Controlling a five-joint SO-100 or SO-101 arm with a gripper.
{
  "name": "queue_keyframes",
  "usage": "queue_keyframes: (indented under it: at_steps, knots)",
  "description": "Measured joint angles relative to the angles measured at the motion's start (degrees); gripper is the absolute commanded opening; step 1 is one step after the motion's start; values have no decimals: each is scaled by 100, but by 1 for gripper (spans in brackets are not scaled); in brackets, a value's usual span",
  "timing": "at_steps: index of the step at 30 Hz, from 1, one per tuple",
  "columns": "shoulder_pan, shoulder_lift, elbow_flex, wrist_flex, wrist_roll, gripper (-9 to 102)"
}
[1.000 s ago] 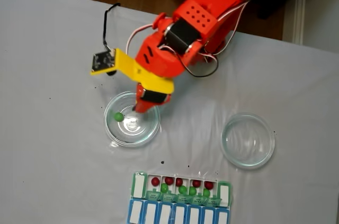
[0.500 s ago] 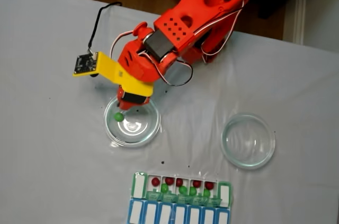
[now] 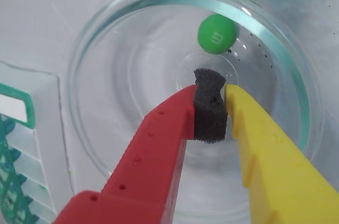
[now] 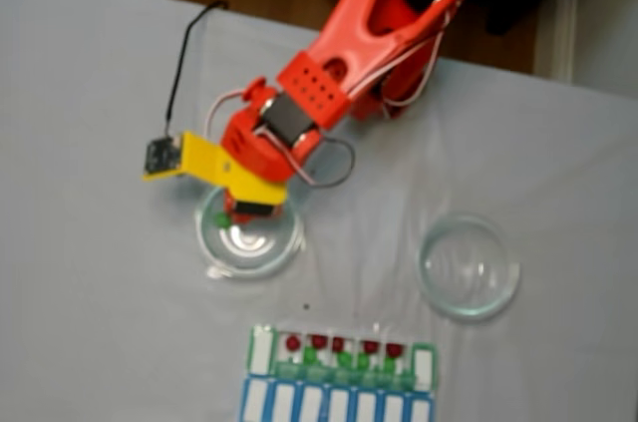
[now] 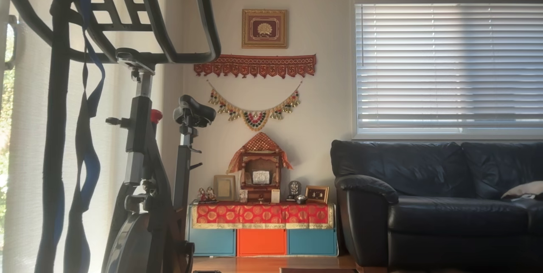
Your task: Sort medicines into box.
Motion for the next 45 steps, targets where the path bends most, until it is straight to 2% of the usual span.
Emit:
queue_keyframes:
  at_steps: [8, 17, 29, 45]
  knots:
    - [-35, -123, 0, -220, 299, 14]
    - [-18, -325, 0, -413, 571, 18]
    - [229, -519, 0, -369, 404, 21]
    - [413, -527, -9, -369, 967, 20]
